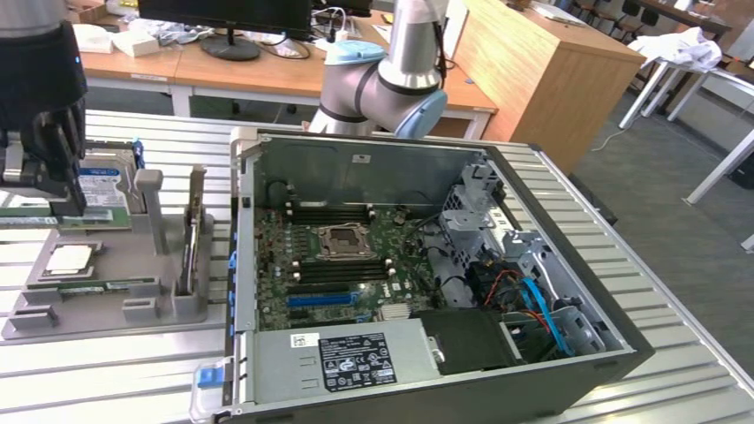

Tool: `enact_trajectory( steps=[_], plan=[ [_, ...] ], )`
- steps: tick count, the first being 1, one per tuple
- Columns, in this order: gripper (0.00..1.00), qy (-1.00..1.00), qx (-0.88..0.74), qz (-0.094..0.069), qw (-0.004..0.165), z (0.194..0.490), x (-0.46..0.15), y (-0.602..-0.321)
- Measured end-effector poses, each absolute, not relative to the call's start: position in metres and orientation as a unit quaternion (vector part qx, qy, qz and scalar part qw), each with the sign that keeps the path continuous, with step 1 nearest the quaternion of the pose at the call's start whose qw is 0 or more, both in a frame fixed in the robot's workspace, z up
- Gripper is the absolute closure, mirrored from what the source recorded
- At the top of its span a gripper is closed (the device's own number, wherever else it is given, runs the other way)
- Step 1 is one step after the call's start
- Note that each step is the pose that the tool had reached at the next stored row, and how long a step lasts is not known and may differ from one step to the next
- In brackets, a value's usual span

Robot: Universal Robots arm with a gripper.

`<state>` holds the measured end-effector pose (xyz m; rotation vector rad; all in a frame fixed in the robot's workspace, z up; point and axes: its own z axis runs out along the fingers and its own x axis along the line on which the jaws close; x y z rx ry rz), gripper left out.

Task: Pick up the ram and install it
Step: 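Pick up the ram and move it above insertion slot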

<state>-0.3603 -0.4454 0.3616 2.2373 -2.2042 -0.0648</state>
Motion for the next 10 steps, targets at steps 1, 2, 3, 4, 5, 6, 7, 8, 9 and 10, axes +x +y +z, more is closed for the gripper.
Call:
enact_trajectory(
  steps=[1,2,3,4,5,6,7,8,9,10],
  plan=[
    [0.89,-0.702,0.712,-0.021,0.0,0.364,-0.36,-0.445],
    [0.89,-0.702,0.712,-0.021,0.0,0.366,-0.36,-0.445],
    [0.89,-0.702,0.712,-0.021,0.0,0.369,-0.36,-0.445],
    [0.89,-0.702,0.712,-0.021,0.0,0.371,-0.36,-0.445],
    [0.89,-0.702,0.712,-0.021,0.0,0.374,-0.36,-0.445],
    [0.89,-0.702,0.712,-0.021,0.0,0.376,-0.36,-0.445],
    [0.89,-0.702,0.712,-0.021,0.0,0.379,-0.36,-0.445],
    [0.89,-0.702,0.712,-0.021,0.0,0.381,-0.36,-0.445],
    [0.89,-0.702,0.712,-0.021,0.0,0.383,-0.36,-0.445],
    [0.89,-0.702,0.712,-0.021,0.0,0.385,-0.36,-0.445]
  ],
)
